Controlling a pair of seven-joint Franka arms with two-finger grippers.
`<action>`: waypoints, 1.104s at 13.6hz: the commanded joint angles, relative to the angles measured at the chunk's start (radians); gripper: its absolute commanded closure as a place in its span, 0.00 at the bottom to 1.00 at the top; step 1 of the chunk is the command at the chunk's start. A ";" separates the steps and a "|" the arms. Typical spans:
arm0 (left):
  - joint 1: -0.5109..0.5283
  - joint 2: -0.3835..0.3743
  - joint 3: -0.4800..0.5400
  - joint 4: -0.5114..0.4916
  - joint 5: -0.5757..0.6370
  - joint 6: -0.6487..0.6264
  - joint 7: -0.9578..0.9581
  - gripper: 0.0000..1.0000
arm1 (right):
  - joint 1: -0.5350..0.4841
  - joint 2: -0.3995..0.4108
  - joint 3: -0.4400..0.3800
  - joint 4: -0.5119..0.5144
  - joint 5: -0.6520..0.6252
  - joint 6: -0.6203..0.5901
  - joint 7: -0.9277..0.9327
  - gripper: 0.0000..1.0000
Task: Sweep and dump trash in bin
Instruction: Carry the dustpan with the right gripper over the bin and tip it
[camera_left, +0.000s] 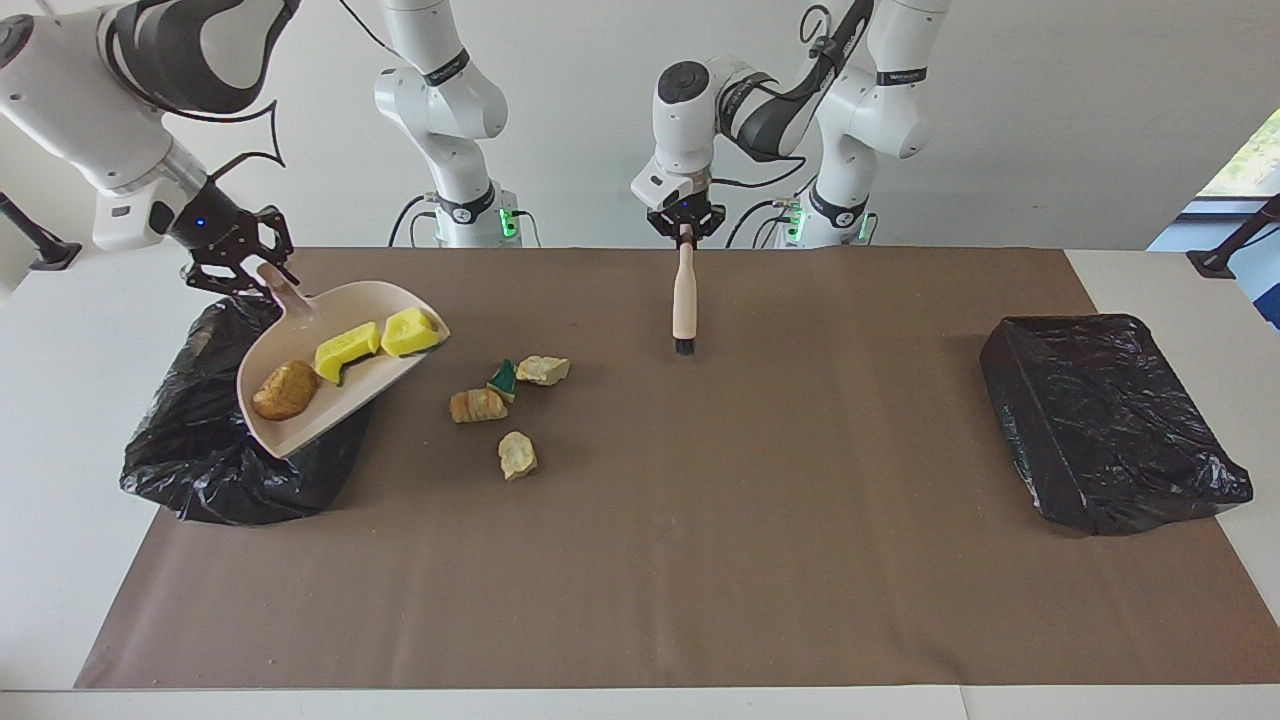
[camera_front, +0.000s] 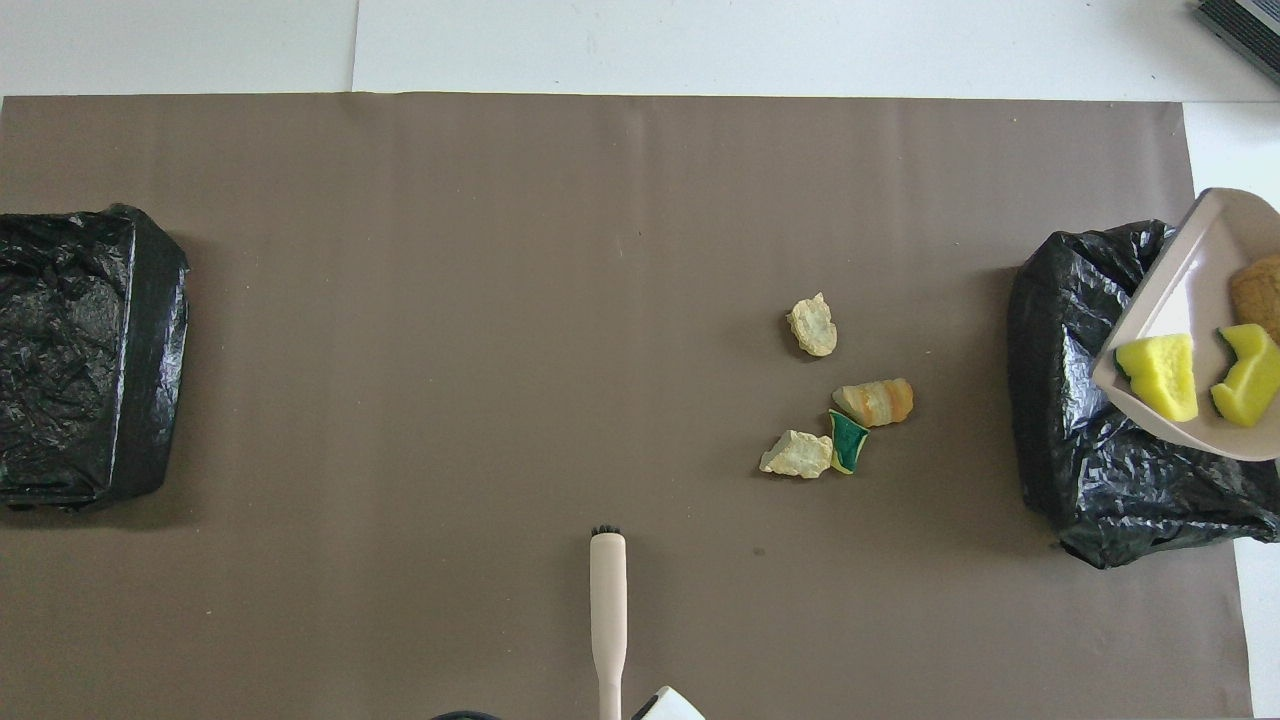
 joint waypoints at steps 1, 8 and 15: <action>-0.025 -0.050 0.016 -0.098 -0.006 0.119 -0.051 1.00 | -0.004 0.032 0.012 0.033 -0.134 0.098 -0.133 1.00; -0.051 -0.023 0.019 -0.094 -0.085 0.130 -0.074 1.00 | 0.008 0.134 0.012 0.014 -0.466 0.423 -0.333 1.00; -0.034 0.020 0.019 -0.097 -0.098 0.142 0.045 1.00 | 0.157 0.151 0.021 -0.021 -0.802 0.446 -0.325 1.00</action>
